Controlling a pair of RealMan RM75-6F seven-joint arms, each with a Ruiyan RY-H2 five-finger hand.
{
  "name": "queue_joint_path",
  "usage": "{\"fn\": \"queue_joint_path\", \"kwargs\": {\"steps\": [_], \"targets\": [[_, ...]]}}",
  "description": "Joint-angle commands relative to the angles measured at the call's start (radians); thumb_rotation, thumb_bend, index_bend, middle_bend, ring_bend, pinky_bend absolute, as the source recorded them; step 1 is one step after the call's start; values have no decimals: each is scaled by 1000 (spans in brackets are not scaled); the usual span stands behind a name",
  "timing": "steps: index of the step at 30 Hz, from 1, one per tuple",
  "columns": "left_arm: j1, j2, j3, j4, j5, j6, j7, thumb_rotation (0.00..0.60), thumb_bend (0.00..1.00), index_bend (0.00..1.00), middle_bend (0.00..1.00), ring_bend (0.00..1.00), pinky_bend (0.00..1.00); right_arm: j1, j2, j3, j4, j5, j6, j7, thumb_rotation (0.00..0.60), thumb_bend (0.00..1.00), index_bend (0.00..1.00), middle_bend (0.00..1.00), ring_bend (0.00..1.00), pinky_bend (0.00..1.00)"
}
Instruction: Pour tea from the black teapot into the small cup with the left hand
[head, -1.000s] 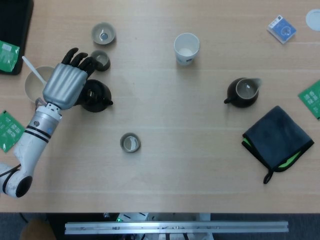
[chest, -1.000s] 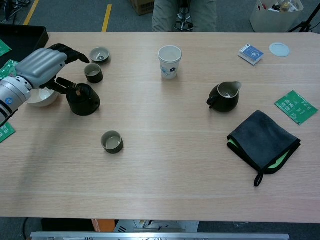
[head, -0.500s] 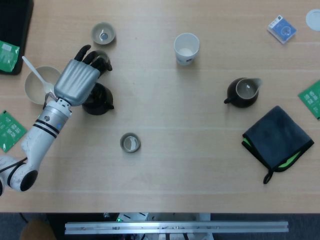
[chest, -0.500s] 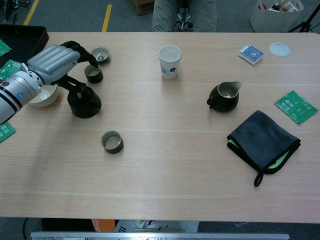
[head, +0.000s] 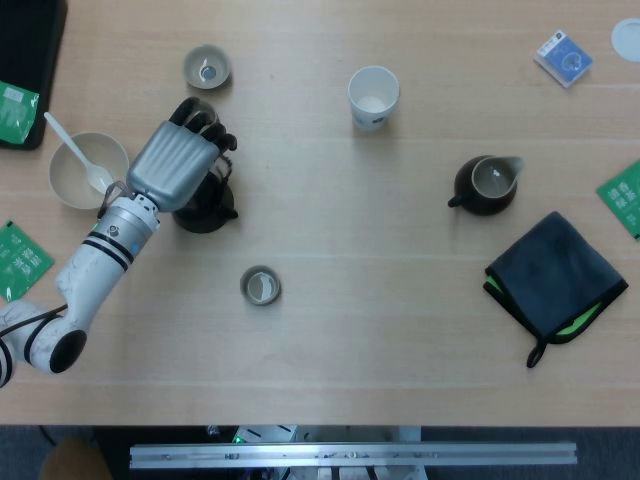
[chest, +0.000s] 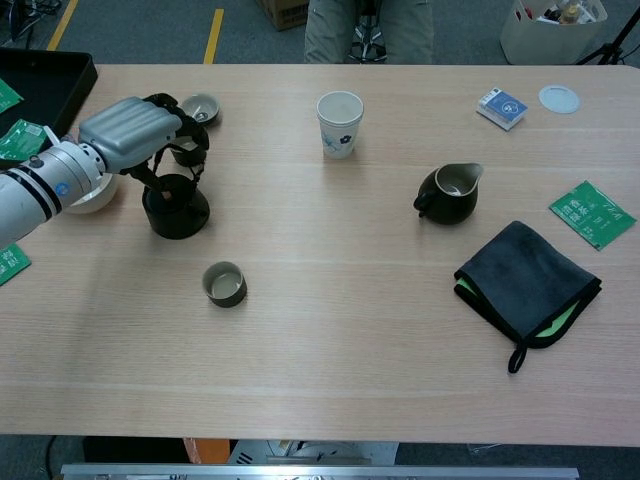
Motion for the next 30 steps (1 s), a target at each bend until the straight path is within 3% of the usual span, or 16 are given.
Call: {"fn": "queue_joint_path", "kwargs": {"steps": [1, 11, 15, 18, 21, 26, 30], "targets": [[-5, 18, 7, -30, -37, -23, 41, 600, 304, 293, 291, 196, 91, -1, -1, -1, 2, -1, 0, 2, 600, 10, 471, 389, 268, 283], [-17, 63, 9, -98, -114, -46, 110, 600, 305, 281, 278, 199, 91, -4, -1, -2, 1, -10, 8, 5, 600, 11, 471, 389, 268, 283], [-31, 72, 0, -125, -174, -69, 139, 597, 302, 180, 232, 189, 91, -8, 1, -3, 1, -10, 11, 6, 600, 10, 471, 389, 268, 283], [-44, 70, -4, -131, -223, -83, 167, 528, 301, 140, 209, 178, 91, -11, 3, -3, 2, -9, 15, 9, 600, 10, 471, 389, 268, 283], [-58, 58, -7, -124, -262, -90, 190, 381, 299, 115, 193, 167, 91, -14, 4, -3, 4, -8, 17, 13, 600, 10, 471, 389, 268, 283], [-81, 43, 1, -107, -330, -103, 243, 313, 291, 127, 191, 158, 91, -17, 4, -3, 9, -5, 17, 19, 600, 10, 471, 389, 268, 283], [-97, 26, 18, -88, -371, -113, 282, 292, 285, 157, 195, 158, 91, -17, 3, -2, 12, -5, 17, 22, 600, 10, 471, 389, 268, 283]]}}
